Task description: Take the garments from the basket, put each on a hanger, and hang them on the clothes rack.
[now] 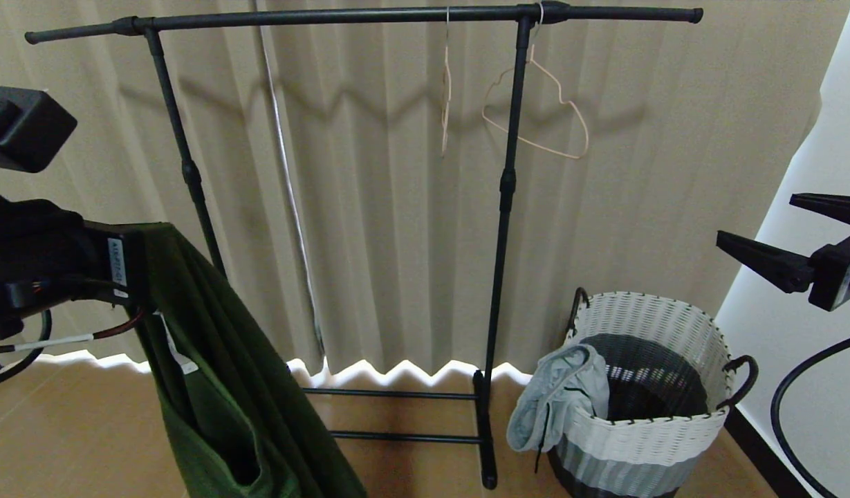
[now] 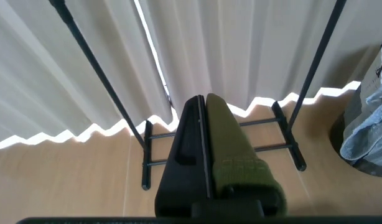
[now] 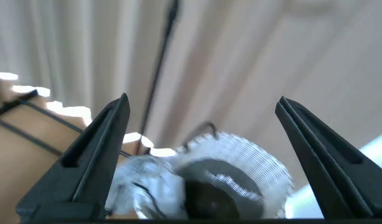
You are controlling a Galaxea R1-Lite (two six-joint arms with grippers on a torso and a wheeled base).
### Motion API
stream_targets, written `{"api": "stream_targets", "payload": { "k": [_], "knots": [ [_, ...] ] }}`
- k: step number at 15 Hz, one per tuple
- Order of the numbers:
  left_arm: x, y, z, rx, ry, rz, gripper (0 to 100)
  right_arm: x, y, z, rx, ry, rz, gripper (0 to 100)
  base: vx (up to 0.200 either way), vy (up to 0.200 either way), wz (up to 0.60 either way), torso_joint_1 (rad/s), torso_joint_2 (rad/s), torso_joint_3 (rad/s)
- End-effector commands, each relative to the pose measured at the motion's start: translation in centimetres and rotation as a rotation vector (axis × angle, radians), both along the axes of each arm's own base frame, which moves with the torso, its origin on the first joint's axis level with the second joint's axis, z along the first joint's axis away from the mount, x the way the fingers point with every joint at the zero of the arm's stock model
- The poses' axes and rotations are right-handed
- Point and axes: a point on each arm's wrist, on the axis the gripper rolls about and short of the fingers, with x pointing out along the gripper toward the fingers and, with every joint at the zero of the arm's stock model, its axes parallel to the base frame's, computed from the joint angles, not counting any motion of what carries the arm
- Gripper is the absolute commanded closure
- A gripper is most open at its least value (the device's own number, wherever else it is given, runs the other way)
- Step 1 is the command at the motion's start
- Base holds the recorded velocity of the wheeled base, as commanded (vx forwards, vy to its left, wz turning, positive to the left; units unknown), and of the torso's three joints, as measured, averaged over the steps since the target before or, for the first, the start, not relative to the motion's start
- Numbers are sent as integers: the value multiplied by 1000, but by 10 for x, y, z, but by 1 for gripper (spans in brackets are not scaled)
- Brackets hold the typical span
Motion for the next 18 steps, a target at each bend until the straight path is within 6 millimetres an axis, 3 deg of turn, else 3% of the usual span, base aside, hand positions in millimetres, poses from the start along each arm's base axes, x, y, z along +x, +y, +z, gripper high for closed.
{"api": "stream_targets", "payload": {
  "k": [1, 4, 12, 18],
  "knots": [
    [-12, 4, 4, -6, -29, 0, 100, 2, -4, -3, -2, 13, -21, 0, 0, 0, 0, 0, 0, 0],
    [-13, 4, 2, -5, -25, -1, 100, -1, -4, -5, -2, 9, -21, 0, 0, 0, 0, 0, 0, 0],
    [-23, 6, 0, -25, -29, -65, 100, -2, -9, -35, -148, -81, -59, 0, 0, 0, 0, 0, 0, 0],
    [-23, 6, -2, -26, -23, -60, 100, -14, -8, -30, -146, -123, -61, 0, 0, 0, 0, 4, -9, -4]
  ]
}}
